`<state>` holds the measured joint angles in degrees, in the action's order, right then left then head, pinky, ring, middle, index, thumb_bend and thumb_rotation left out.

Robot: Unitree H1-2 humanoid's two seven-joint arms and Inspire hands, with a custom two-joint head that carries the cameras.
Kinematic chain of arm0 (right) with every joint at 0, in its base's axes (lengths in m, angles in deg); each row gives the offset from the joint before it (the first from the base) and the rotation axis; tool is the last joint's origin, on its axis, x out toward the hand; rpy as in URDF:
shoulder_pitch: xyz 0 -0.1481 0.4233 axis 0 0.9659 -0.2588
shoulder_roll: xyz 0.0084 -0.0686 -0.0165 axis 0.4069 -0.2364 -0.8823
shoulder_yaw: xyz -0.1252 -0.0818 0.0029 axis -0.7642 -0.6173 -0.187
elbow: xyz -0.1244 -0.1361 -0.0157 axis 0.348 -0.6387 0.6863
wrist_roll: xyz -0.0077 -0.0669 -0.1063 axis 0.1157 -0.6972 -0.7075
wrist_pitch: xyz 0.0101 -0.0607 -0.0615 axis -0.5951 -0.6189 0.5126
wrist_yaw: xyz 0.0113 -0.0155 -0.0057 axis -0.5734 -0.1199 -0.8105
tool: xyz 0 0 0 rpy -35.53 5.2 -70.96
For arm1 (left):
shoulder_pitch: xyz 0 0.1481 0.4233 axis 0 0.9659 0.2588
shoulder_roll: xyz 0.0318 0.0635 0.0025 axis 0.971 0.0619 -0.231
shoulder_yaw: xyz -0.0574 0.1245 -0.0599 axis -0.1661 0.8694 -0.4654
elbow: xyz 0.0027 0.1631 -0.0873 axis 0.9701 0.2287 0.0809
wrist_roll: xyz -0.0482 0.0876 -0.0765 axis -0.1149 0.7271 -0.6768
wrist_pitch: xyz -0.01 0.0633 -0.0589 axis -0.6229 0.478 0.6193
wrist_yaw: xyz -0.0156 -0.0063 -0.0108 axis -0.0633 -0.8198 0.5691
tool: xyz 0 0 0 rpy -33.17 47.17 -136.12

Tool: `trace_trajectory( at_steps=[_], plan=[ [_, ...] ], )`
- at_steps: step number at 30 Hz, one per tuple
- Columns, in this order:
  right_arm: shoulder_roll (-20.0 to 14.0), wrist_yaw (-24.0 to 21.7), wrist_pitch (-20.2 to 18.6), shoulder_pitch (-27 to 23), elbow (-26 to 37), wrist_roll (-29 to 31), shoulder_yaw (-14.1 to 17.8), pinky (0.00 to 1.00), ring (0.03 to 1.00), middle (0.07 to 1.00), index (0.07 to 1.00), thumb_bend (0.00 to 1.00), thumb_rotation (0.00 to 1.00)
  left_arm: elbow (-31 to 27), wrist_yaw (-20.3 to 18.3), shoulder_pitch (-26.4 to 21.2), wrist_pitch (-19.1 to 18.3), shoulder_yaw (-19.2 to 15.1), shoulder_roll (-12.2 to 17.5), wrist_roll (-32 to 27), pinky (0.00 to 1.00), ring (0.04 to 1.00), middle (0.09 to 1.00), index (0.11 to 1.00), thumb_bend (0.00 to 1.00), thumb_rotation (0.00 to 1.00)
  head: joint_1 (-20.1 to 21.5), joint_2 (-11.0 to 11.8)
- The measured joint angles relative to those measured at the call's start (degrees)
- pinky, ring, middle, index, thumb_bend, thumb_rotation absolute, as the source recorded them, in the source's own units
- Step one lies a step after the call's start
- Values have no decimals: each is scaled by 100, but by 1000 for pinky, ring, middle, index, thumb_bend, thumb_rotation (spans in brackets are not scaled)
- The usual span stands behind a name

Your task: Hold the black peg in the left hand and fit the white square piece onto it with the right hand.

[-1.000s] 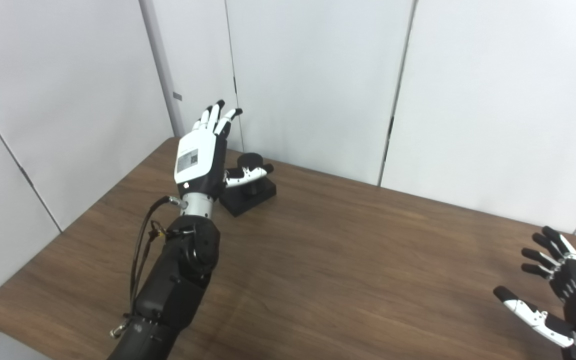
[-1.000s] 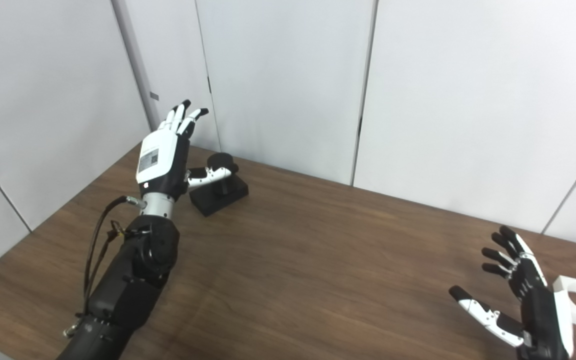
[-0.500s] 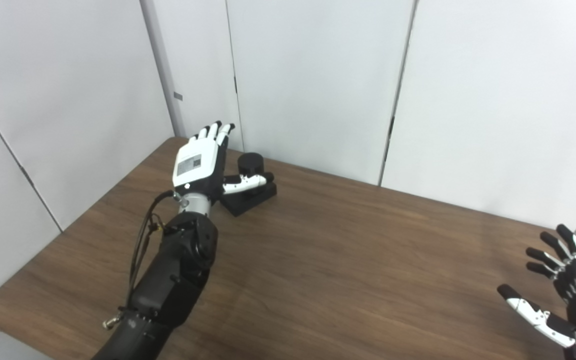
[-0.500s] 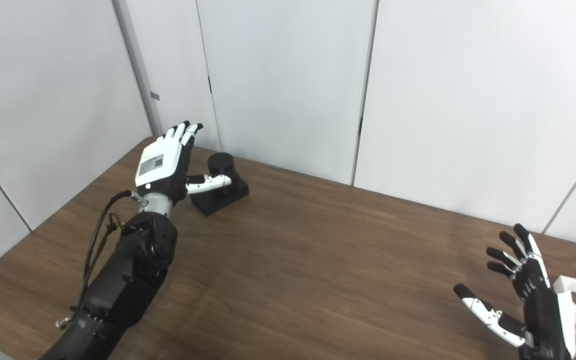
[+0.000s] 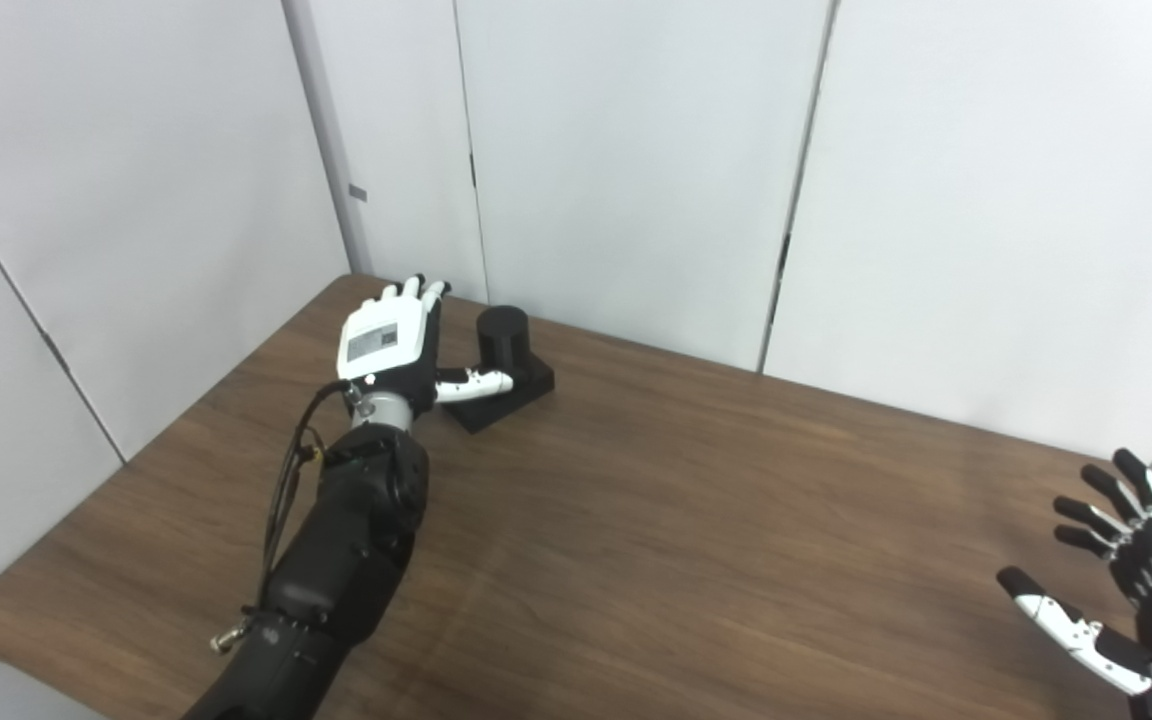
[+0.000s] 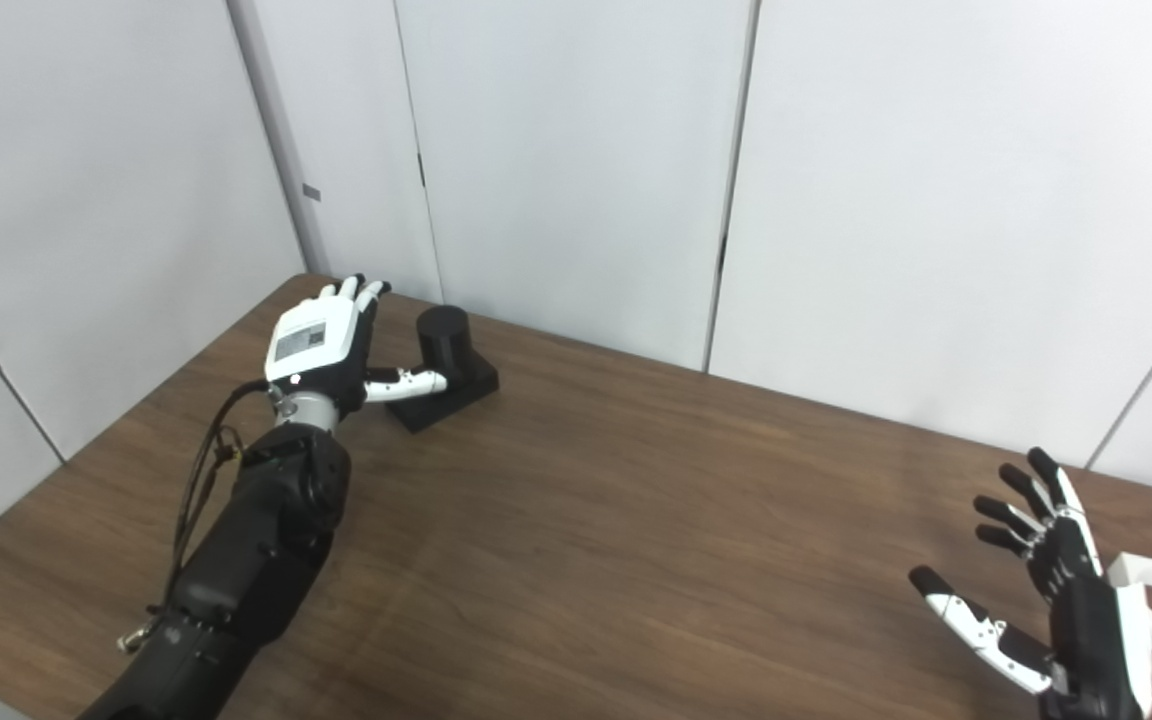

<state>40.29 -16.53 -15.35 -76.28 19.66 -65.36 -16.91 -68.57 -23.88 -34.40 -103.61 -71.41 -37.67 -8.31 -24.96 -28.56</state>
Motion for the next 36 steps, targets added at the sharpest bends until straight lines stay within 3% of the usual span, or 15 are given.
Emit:
trace_trajectory(
  at_steps=[10, 21, 30, 36],
  plan=[
    [-5, 17, -2, -9, 7, -34, 1, 692, 764, 876, 922, 523, 192, 430, 100, -38, 1, 16, -30, -132, 1000, 1000, 1000, 922, 1000, 675, 0, -9],
    [0, 17, -27, -7, 56, -33, 0, 700, 769, 872, 920, 521, 182, 984, 166, -118, 29, 274, 119, -633, 1000, 1000, 1000, 827, 1000, 645, 79, -44],
    [-3, 26, -23, -8, 1, -32, 11, 685, 758, 865, 912, 535, 242, 1113, 246, -195, 30, 446, 279, -806, 1000, 1000, 1000, 820, 1000, 630, 70, -62],
    [-3, 23, -14, -8, 2, -7, 15, 684, 755, 869, 909, 523, 220, 1157, 341, -195, 39, 537, 348, -887, 1000, 1000, 1000, 823, 1000, 633, 88, -70]
  ],
)
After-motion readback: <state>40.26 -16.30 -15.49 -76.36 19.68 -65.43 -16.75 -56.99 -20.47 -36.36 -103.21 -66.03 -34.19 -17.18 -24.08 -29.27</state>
